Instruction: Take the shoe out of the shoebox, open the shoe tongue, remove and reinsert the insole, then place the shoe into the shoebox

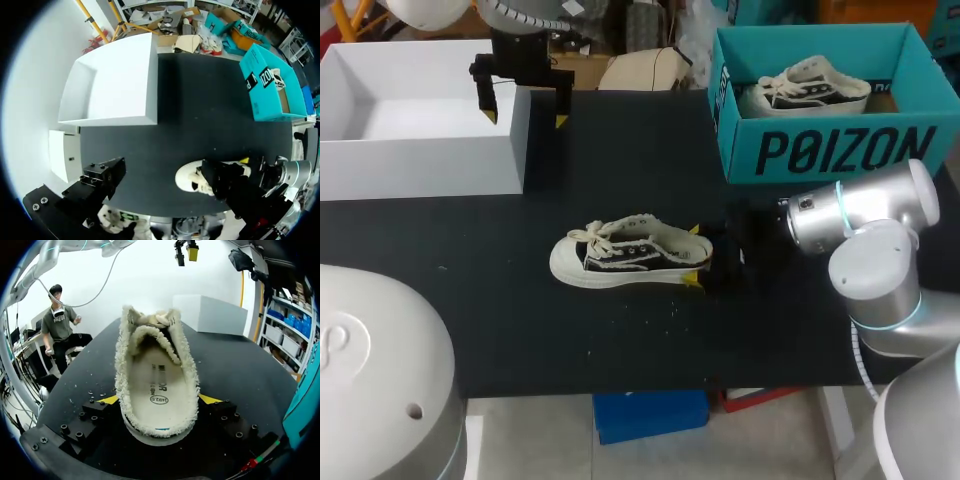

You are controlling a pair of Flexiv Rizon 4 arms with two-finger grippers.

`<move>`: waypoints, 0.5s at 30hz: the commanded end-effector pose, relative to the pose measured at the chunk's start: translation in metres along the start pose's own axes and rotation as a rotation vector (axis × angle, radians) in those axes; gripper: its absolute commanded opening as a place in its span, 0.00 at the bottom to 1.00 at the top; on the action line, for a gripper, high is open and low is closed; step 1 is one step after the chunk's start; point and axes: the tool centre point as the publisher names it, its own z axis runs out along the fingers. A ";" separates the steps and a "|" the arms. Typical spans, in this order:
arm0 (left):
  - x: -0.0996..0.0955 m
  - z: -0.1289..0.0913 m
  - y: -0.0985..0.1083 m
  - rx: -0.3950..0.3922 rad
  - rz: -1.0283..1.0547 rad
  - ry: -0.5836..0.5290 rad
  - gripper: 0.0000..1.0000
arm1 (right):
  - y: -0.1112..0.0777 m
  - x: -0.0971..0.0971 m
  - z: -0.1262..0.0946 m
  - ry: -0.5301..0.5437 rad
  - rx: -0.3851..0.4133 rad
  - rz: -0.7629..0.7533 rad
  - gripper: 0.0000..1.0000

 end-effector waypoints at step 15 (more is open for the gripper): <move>0.005 0.001 0.004 -0.004 0.003 -0.026 1.00 | -0.001 0.000 0.003 0.000 0.000 0.001 0.00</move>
